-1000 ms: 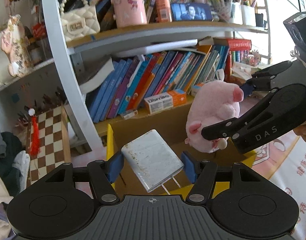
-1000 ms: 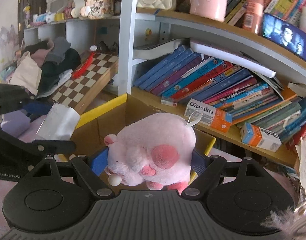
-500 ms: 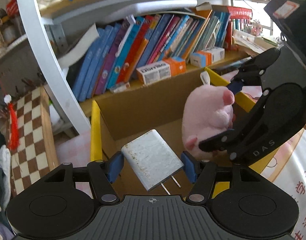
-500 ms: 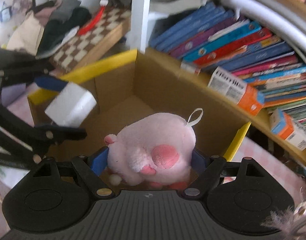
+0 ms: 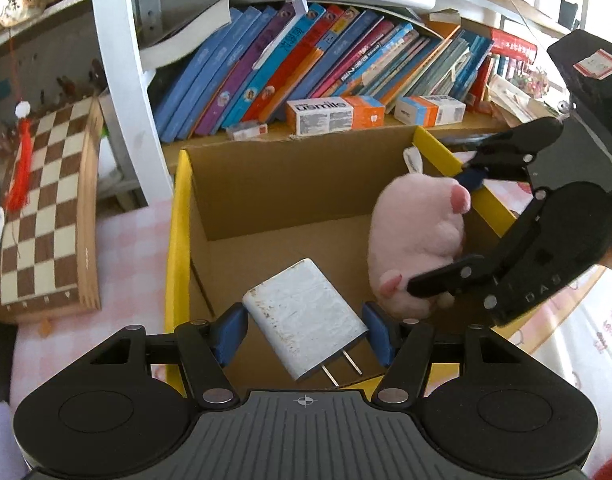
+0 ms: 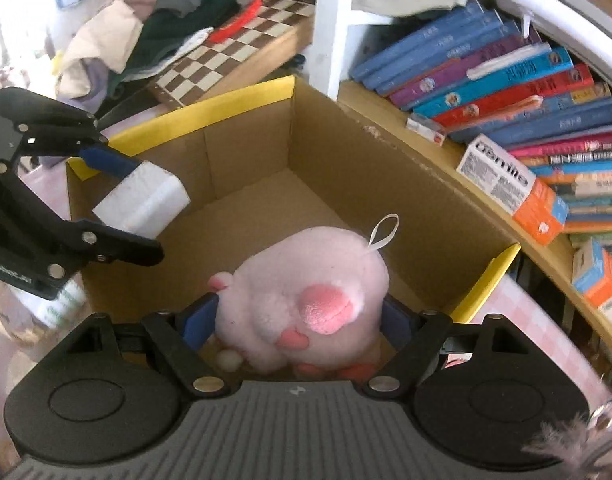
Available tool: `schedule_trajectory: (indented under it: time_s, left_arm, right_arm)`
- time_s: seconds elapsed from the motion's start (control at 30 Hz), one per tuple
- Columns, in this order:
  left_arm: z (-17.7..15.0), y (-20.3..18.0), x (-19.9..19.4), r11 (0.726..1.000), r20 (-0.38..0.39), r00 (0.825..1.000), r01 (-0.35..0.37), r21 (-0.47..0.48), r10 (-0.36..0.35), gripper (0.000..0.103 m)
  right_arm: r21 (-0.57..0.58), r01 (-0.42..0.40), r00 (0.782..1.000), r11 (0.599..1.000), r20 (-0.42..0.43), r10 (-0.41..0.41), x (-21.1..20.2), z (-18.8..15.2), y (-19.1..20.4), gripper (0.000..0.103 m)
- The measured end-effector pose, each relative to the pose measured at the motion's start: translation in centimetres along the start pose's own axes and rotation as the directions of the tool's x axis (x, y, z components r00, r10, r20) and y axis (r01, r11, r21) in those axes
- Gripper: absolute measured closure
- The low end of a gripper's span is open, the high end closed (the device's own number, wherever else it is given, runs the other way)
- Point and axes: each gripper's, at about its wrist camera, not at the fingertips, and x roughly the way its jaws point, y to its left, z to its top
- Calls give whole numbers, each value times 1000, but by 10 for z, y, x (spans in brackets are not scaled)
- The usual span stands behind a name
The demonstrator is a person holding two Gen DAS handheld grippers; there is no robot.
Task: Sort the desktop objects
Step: 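Open left gripper to drop adapter into box while right gripper releases pig inside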
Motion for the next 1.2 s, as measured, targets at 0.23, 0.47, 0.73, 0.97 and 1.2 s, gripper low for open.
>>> schedule_trajectory:
  time_s: [0.23, 0.47, 0.73, 0.97, 1.2]
  left_arm:
    - [2, -2, -1, 1000, 4, 1000, -4, 21, 4, 40]
    - [23, -2, 14, 996, -10, 1000, -12, 85, 13, 40]
    - [37, -3, 43, 988, -74, 997, -16, 151, 28, 40]
    - [35, -6, 46, 983, -87, 996, -20, 181, 36, 40]
    - [33, -9, 49, 977, -99, 994, -23, 210, 45, 38]
  right_arm:
    - [-31, 30, 999, 999, -22, -31, 4, 1, 4, 21]
    - [-114, 16, 999, 993, -38, -21, 21, 19, 11, 21]
    - [-223, -18, 990, 975, -143, -15, 50, 34, 10, 20]
    - [-209, -33, 987, 977, -161, -1, 58, 38, 8, 18]
    - [-217, -15, 989, 976, -145, -17, 56, 37, 11, 13]
